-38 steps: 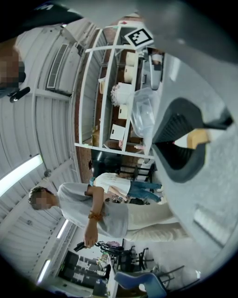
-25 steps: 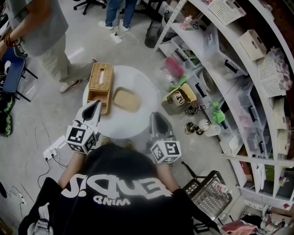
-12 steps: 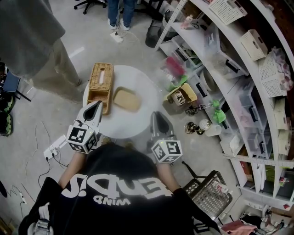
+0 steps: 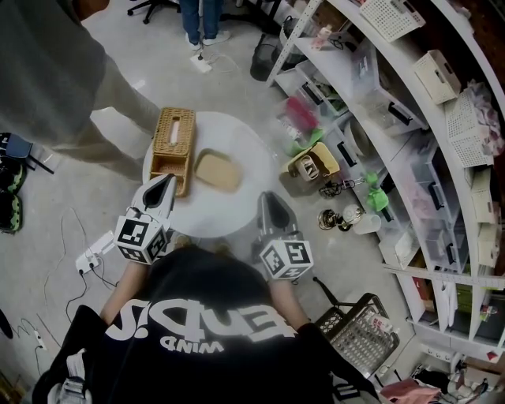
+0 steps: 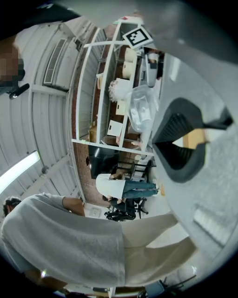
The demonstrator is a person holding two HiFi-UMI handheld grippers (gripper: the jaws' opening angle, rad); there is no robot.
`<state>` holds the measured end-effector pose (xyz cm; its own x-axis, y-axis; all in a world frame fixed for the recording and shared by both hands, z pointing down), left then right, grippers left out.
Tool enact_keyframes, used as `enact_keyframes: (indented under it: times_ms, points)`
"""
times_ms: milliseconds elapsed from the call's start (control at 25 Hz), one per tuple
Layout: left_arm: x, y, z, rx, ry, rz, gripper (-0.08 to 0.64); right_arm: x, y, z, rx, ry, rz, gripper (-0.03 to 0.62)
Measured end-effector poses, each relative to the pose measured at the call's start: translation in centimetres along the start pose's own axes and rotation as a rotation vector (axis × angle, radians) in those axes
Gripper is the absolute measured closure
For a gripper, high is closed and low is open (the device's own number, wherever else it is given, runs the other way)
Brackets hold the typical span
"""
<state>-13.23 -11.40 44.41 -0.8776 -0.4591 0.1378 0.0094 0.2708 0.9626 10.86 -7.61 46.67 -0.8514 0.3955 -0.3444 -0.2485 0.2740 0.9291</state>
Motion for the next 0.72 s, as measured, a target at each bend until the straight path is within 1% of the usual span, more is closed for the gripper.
enact_keyframes:
  times_ms: [720]
  points:
    - [-0.10, 0.30, 0.17, 0.009, 0.002, 0.000, 0.558, 0.09, 0.38, -0.09, 0.014, -0.010, -0.002, 0.549]
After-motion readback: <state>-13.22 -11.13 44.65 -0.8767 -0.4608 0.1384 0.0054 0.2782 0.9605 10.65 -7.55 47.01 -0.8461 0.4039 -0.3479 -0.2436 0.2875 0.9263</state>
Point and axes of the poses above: the fingertips, and each gripper's own axes: z backward along the fingers, x to its left, y out of its underside, the point moved 3 cm from there along z, backward along the fingers, and after that the axes turned 5 degrees about -y, right-handed, at the moved point
